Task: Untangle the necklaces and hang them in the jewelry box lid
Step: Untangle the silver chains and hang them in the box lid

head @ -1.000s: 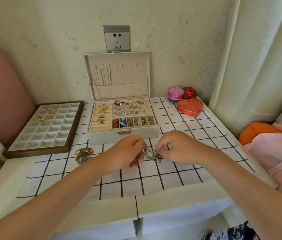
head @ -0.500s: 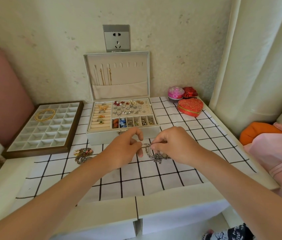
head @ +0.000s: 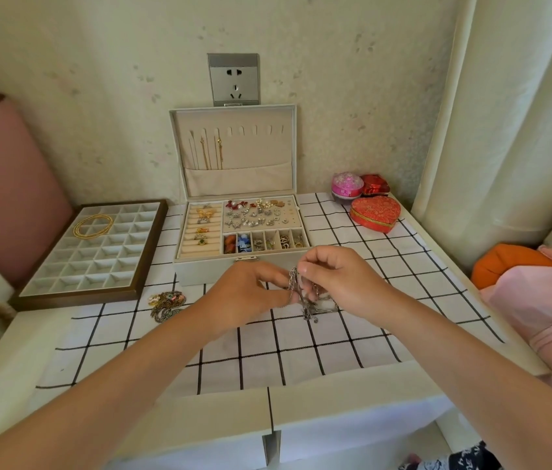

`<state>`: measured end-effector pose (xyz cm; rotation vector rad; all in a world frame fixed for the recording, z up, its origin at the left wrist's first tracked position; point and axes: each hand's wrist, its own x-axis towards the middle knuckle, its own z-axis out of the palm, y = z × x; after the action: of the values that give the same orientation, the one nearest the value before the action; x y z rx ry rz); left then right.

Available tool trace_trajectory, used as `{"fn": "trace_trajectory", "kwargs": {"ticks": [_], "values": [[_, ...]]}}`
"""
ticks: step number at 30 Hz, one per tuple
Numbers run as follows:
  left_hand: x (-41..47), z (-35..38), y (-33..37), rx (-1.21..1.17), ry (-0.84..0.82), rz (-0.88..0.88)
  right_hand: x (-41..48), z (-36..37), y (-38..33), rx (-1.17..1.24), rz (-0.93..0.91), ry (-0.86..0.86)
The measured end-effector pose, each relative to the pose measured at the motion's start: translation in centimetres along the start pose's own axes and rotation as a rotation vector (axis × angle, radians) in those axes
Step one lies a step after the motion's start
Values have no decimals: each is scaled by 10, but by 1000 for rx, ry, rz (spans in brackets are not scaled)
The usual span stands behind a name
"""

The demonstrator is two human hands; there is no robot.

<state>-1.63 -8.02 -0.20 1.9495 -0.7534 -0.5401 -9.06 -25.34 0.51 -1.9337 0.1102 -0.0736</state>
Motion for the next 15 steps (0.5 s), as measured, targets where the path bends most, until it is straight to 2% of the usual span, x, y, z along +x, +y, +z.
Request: {"fn": "trace_trajectory", "kwargs": {"ticks": [4,9,15], "values": [[3,-5,4,-19,-7,-140,3,0,2,-84,66,23],[4,-13,6,30,61,-147,4,-3,-2,-157,61,-24],[-1,-27,12,45,22,-165,4,-8,-9,-106,34,22]]}}
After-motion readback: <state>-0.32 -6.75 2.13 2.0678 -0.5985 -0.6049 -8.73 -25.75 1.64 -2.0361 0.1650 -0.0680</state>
